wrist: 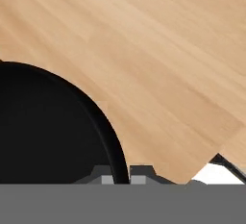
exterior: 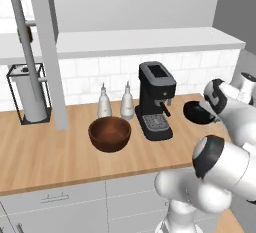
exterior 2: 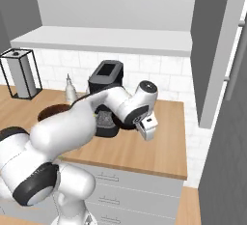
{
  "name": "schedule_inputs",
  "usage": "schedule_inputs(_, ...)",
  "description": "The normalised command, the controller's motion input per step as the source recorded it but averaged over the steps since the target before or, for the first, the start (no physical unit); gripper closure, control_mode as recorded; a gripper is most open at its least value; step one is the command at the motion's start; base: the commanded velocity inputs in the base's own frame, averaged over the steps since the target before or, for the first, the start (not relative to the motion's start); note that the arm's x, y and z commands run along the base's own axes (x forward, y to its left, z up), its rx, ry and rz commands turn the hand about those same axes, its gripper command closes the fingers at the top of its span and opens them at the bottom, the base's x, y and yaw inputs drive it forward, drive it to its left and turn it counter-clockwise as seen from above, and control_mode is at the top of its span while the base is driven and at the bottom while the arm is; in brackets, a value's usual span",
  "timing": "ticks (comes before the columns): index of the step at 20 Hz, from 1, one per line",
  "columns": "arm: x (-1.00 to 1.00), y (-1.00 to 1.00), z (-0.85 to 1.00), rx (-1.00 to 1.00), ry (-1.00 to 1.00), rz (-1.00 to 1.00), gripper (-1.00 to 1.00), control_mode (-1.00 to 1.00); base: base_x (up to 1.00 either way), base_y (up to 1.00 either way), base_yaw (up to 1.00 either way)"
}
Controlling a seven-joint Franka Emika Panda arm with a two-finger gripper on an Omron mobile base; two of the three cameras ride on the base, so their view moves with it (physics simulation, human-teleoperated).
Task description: Pick up the bowls on the counter and stack them on top of one another in the open cabinet. Place the smaller bowl on top of the larger bowl.
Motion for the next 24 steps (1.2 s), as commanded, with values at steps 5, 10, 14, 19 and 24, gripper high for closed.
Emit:
schedule_inputs(5,-0.47,1.00,0.89,0.00,0.00,0.06,1.00,-1.00,0.00,0.00,0.00)
schedule_inputs(10,-0.18,1.00,0.51,0.00,0.00,0.03,1.00,-1.00,0.00,0.00,0.00)
schedule_inputs(14,0.01,1.00,0.02,-0.06,0.00,0.00,1.00,-1.00,0.00,0.00,0.00)
schedule_inputs(19,0.17,1.00,0.00,-0.13,0.01,0.00,1.00,-1.00,0.00,0.00,0.00)
schedule_inputs(24,0.56,1.00,-0.03,-0.12,0.08,0.00,1.00,-1.00,0.00,0.00,0.00)
